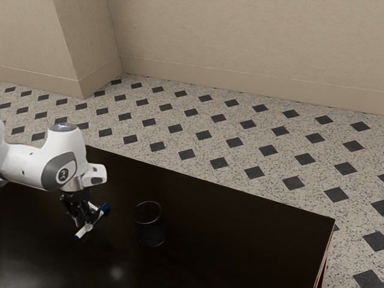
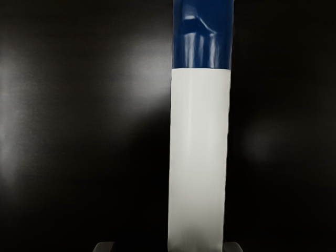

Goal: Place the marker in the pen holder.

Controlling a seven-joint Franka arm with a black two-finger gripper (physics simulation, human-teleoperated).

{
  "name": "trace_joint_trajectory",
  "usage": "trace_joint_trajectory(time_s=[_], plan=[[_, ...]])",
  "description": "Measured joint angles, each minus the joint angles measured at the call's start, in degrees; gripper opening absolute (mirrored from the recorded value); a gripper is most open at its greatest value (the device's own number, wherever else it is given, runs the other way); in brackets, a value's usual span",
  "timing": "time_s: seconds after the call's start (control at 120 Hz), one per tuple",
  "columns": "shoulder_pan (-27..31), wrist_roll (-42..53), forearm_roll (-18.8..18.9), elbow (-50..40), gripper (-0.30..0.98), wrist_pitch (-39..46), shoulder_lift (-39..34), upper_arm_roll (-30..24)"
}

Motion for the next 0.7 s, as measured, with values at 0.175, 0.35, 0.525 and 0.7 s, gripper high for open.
trace_joint_trajectory(time_s=[0.175, 0.35, 0.525, 0.7], plan=[[0.0, 1.5, 0.1, -3.5, 0.12, 2.6, -2.2, 0.0], [0.0, 2.6, 0.2, -4.1, 0.02, 4.1, -2.5, 0.0], [0.5, 3.0, 0.7, -4.0, -0.05, 4.8, -2.1, 0.1], [0.9, 2.6, 1.3, -1.6, -0.08, 0.8, -8.0, -0.4]])
